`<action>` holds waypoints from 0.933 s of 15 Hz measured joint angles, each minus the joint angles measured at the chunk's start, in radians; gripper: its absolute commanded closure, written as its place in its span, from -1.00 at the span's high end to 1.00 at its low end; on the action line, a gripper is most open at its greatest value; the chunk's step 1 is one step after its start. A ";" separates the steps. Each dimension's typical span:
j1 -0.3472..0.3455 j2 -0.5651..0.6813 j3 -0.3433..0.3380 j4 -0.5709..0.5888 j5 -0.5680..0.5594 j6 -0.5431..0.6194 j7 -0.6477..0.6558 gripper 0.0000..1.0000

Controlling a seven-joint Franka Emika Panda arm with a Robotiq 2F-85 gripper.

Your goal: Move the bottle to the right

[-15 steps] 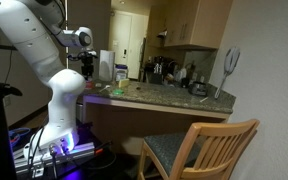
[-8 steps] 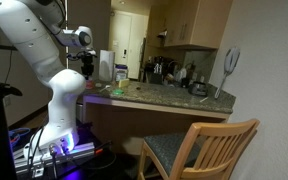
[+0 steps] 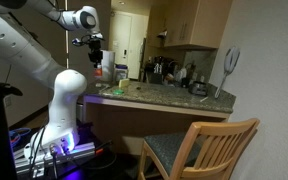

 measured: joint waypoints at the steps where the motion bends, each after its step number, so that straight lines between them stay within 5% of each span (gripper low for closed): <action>1: 0.000 0.002 0.010 -0.003 0.001 0.001 0.002 0.08; 2: -0.002 0.013 0.024 -0.004 0.001 0.004 0.006 -0.42; 6: -0.018 0.061 0.065 -0.006 -0.011 0.029 0.028 -0.42; 11: -0.235 0.230 0.040 0.078 -0.134 0.191 0.157 -0.42; 12: -0.274 0.267 0.016 0.111 -0.155 0.202 0.177 0.08; 14: -0.331 0.345 -0.022 0.188 -0.183 0.203 0.212 0.08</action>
